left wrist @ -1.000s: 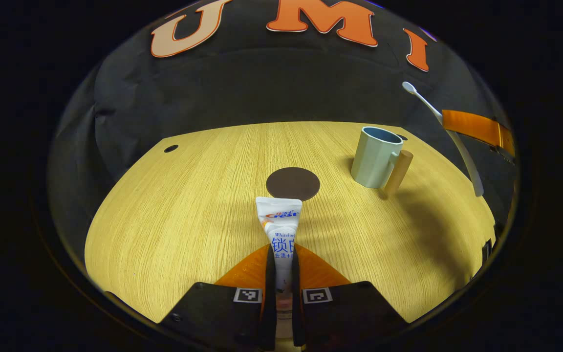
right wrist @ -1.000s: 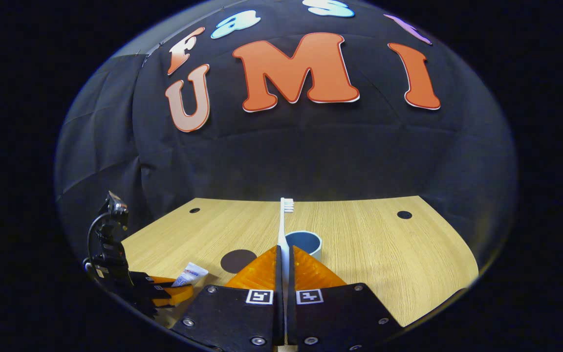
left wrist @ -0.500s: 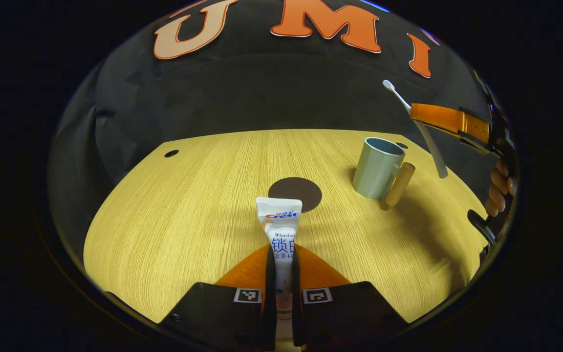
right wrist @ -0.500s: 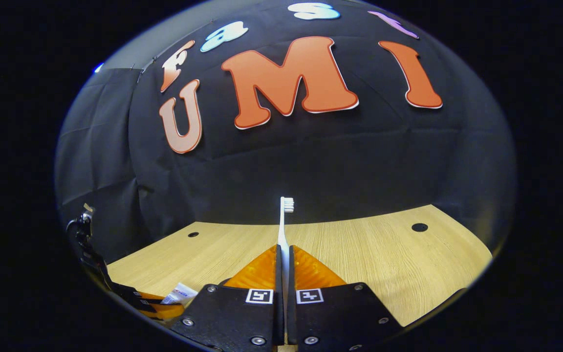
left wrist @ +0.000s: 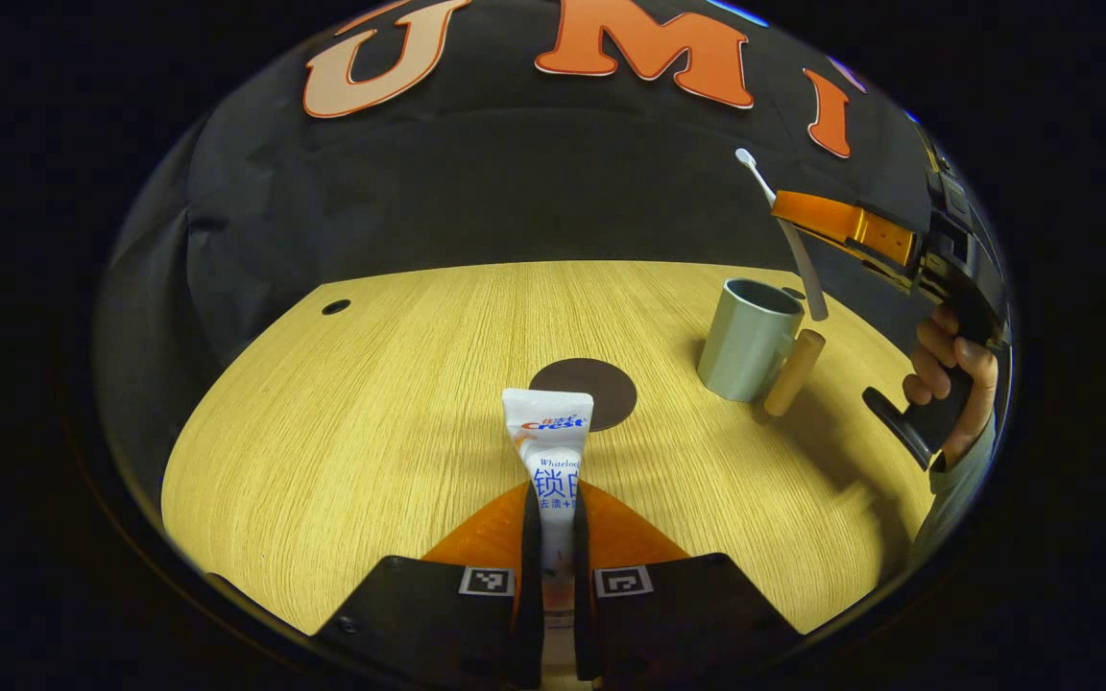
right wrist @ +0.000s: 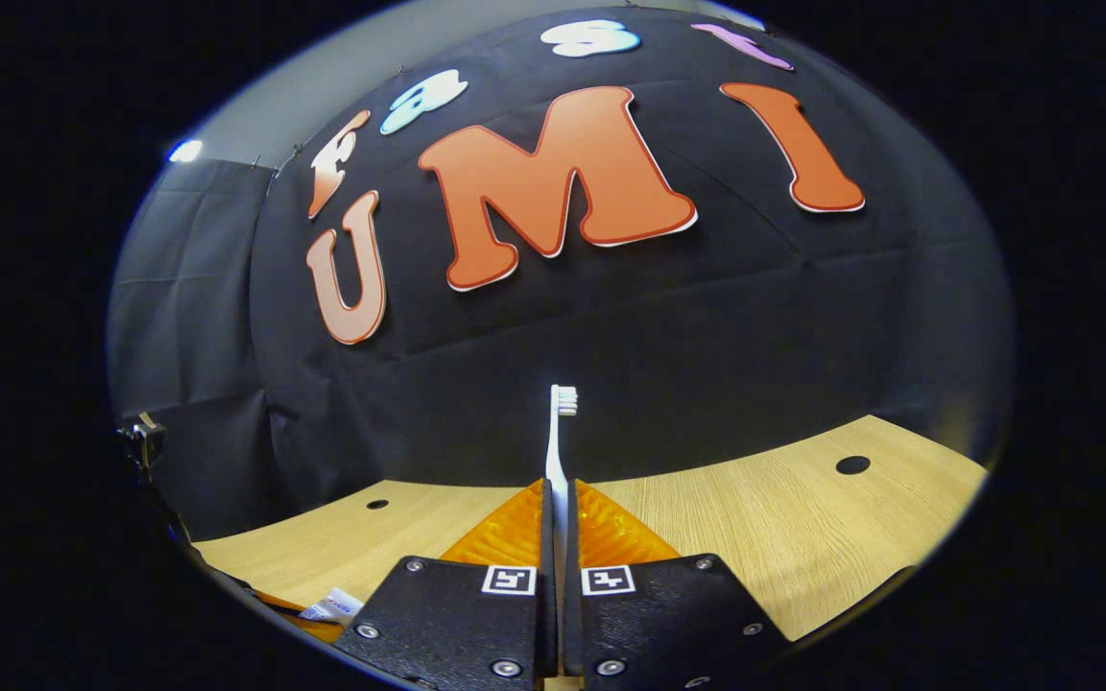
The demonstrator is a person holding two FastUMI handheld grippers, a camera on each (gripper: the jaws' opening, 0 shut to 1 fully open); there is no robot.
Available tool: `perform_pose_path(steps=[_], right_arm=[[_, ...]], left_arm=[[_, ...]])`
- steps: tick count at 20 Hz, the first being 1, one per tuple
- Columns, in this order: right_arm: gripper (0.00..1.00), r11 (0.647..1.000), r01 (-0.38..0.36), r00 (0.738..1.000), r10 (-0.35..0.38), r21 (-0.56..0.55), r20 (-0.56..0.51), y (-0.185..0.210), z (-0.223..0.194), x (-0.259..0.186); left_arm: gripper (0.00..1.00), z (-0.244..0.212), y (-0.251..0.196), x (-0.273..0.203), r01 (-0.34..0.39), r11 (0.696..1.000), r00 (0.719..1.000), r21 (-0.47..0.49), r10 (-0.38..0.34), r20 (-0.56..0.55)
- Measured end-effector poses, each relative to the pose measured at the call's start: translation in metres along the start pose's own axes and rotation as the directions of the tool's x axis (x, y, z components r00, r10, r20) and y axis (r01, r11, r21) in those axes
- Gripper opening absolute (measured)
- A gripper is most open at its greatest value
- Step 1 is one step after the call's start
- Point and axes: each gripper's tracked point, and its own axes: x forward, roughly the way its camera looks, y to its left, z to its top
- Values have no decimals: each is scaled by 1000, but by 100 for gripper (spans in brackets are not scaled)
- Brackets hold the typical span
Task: Put the toothbrush and toothpaste on the desktop into the cup, then pick up the cup and place it on the coaster on the desktop.
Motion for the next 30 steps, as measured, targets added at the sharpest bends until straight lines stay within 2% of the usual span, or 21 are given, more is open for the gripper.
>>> perform_pose_path(steps=[8,13,14,15,16,20,30], right_arm=[[3,999,5,993,-1,-35,114,-11,6,14],[4,999,23,997,-21,-30,73,-20,-18,23],[8,999,29,997,-27,-32,69,-22,-20,23],[8,999,34,997,-32,-33,65,-23,-21,22],[4,999,41,997,-39,-31,59,-25,-23,21],[4,997,50,998,-48,-54,42,-24,-30,19],[6,995,70,997,-69,-75,21,-29,-33,-1]], left_arm=[[16,13,1,-19,9,1000,999,-2,-9,52],[16,33,6,-49,8,1000,997,-19,-6,81],[16,38,11,-55,7,1000,996,-21,-6,88],[16,42,13,-59,8,1000,995,-24,-5,95],[15,46,14,-58,10,1000,995,-30,-7,104],[16,62,12,-63,25,998,989,-52,-17,145],[16,107,-9,-56,78,997,973,-26,-70,221]])
